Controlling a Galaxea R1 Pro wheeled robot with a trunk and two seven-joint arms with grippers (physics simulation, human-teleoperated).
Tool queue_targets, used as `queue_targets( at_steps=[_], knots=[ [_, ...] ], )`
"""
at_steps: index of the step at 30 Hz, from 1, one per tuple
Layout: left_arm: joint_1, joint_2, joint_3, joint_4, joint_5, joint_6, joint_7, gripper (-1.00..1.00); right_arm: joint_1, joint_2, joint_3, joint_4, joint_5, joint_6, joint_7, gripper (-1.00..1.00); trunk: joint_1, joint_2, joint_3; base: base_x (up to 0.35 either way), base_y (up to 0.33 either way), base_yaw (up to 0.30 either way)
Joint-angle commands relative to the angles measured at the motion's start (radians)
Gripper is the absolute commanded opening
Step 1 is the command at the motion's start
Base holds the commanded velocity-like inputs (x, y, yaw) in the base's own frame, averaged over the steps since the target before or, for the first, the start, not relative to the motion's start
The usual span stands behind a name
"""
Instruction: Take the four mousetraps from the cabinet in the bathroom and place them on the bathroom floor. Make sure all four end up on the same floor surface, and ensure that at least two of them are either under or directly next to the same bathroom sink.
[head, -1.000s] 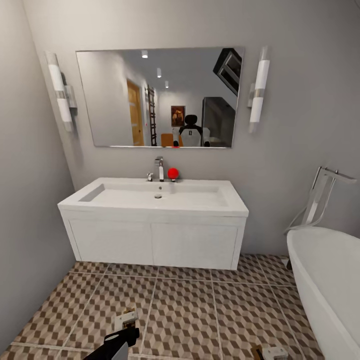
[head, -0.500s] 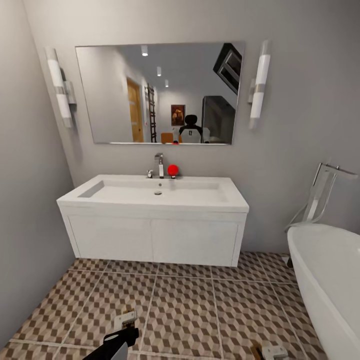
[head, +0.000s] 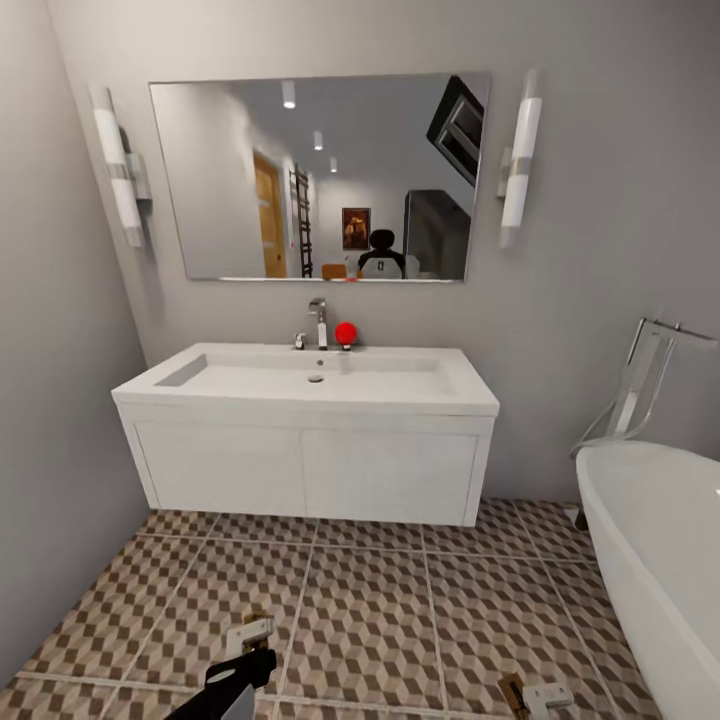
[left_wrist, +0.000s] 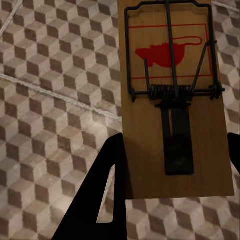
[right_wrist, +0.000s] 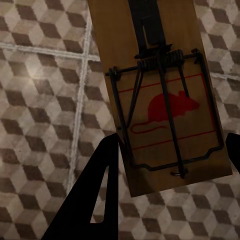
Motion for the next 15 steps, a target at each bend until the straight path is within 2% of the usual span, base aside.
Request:
queue_targets(
  at_steps=[1, 15],
  knots=[
    [-0.001, 0.000, 0.006, 0.001, -0.006, -0.005, 0.004, -1.00, -0.001, 0.000, 0.008, 0.002, -0.008, 0.001, 0.005, -1.00, 0.004, -0.008, -0.004, 0.000, 0.000, 0.000],
    [-0.001, -0.001, 0.009, 0.002, -0.003, -0.012, 0.005, -1.00, -0.001, 0.001, 0.009, 0.002, -0.006, -0.001, -0.001, -1.00, 0.057, -0.106, -0.048, 0.000, 0.000, 0.000]
  ],
)
